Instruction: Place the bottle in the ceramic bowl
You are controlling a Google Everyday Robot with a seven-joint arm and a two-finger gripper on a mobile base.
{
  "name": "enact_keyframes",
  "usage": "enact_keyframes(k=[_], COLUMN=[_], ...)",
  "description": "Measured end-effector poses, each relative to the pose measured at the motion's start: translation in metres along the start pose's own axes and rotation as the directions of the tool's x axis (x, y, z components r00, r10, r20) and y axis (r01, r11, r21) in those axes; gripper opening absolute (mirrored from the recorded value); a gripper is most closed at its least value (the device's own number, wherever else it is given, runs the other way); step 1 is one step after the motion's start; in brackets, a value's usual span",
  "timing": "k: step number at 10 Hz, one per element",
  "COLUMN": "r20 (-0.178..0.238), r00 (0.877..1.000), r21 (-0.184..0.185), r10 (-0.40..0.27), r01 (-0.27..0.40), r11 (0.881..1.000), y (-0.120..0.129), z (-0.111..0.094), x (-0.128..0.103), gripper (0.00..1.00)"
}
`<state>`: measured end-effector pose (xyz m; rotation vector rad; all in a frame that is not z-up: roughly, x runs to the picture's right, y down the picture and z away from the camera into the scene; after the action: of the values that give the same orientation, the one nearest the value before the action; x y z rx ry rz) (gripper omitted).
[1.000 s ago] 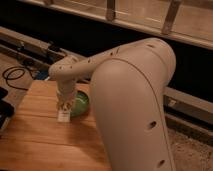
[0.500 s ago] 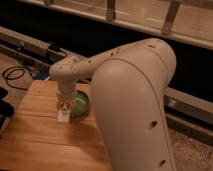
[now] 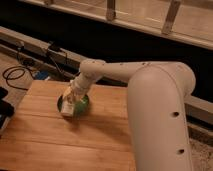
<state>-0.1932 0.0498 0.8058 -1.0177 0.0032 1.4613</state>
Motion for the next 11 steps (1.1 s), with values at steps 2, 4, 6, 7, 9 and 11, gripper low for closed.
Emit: enact_keyframes(k=[2,4,6,7,9,11], r20=[0.000,-0.003,0.012,0.026,0.055,0.057], r00=[0.999,0.997,0.998,0.999,0.998,0.998], r21=[0.006,0.023,0.025,0.026,0.044,0.087], r10=[-0.049,-0.083,-0.059,-0.040,-0.001,0.020], r01=[0.049,0.083,0.059,0.039,-0.002,-0.025], r11=[0.999,0.996,0.998,0.999,0.999,0.996], y=[0.020,0.029,0.017,0.007,-0.013,-0.021], z=[0.004,0.006,0.007,0.003,-0.007,-0.009], x=[-0.009,-0.012,-0.019,-0.025,-0.035,-0.040], gripper=[0.00,0.00,0.00,0.00,0.00,0.02])
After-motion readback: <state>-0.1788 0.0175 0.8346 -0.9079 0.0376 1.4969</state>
